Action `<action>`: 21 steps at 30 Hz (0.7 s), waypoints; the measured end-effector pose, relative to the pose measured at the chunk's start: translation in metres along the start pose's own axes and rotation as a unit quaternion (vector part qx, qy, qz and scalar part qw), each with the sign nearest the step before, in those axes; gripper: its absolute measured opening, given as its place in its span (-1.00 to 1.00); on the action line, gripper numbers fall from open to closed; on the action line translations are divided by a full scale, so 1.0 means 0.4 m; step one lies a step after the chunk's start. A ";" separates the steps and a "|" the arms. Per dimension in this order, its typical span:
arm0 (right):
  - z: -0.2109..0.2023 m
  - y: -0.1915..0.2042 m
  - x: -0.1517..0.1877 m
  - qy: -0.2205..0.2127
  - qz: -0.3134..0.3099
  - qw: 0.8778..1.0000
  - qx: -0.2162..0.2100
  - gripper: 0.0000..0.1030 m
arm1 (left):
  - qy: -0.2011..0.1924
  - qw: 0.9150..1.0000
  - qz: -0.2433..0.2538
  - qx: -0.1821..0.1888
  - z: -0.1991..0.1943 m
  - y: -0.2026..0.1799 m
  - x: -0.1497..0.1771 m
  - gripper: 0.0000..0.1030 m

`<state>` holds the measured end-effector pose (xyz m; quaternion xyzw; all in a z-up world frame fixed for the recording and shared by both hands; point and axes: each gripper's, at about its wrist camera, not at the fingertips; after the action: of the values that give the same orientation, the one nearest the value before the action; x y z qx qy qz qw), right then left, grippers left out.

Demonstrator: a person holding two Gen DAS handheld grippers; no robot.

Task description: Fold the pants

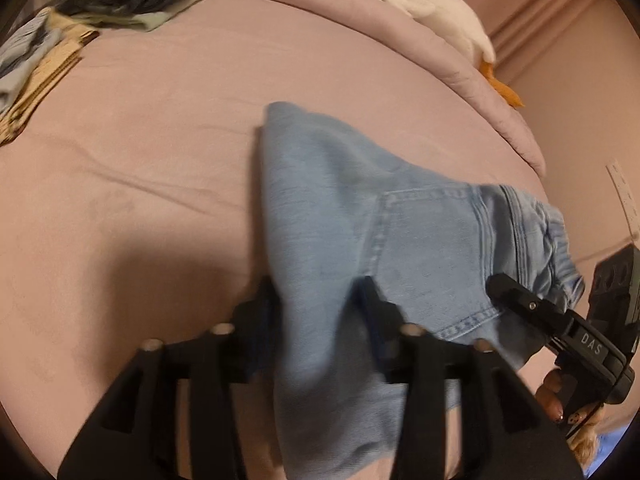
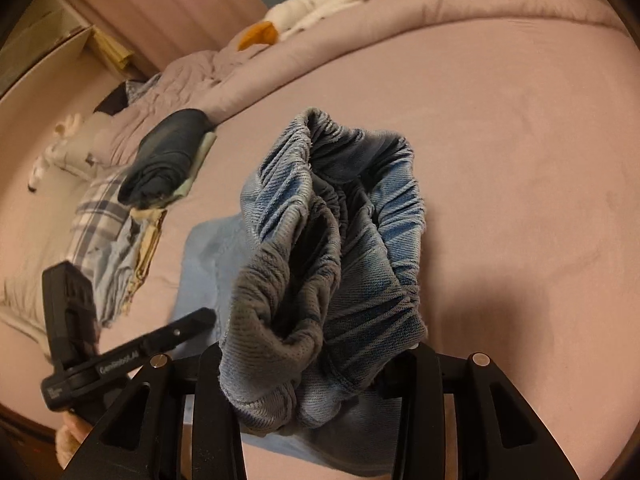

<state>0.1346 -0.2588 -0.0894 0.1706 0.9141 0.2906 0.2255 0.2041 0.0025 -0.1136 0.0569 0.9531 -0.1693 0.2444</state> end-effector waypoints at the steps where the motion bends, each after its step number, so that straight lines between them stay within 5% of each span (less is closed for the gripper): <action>1: 0.000 -0.005 0.001 0.002 0.005 1.000 0.011 -0.10 | 0.002 1.000 -0.008 -0.010 -0.005 0.001 0.005 0.24; 6: -0.043 -0.011 0.045 -0.026 0.003 0.997 0.069 0.07 | -0.035 0.999 -0.003 -0.041 -0.103 -0.030 0.047 0.78; 10: -0.104 -0.007 0.056 -0.064 -0.007 0.994 0.089 0.16 | -0.071 0.995 0.007 -0.070 -0.197 -0.059 0.077 0.98; 14: -0.199 0.041 0.069 -0.124 -0.046 0.985 0.107 0.39 | -0.115 0.986 0.030 -0.115 -0.304 -0.114 0.107 0.99; 17: -0.279 0.078 0.092 -0.160 -0.071 0.980 0.097 0.66 | -0.134 0.984 0.047 -0.110 -0.355 -0.143 0.137 0.99; 21: -0.347 0.099 0.140 -0.184 -0.086 0.977 0.069 0.70 | -0.149 0.982 0.057 -0.097 -0.399 -0.173 0.173 0.99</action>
<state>0.0238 -0.2666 0.0183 0.1571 0.8859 0.1703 0.4019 0.0592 -0.0045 0.0047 0.0617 0.9131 -0.0683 0.3972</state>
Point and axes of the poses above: each gripper's, at about its wrist camera, not at the fingertips, and z roughly the way its jaws point, y to its left, x to its underside, and after that the axes turned 15 degrees about z, right-handed
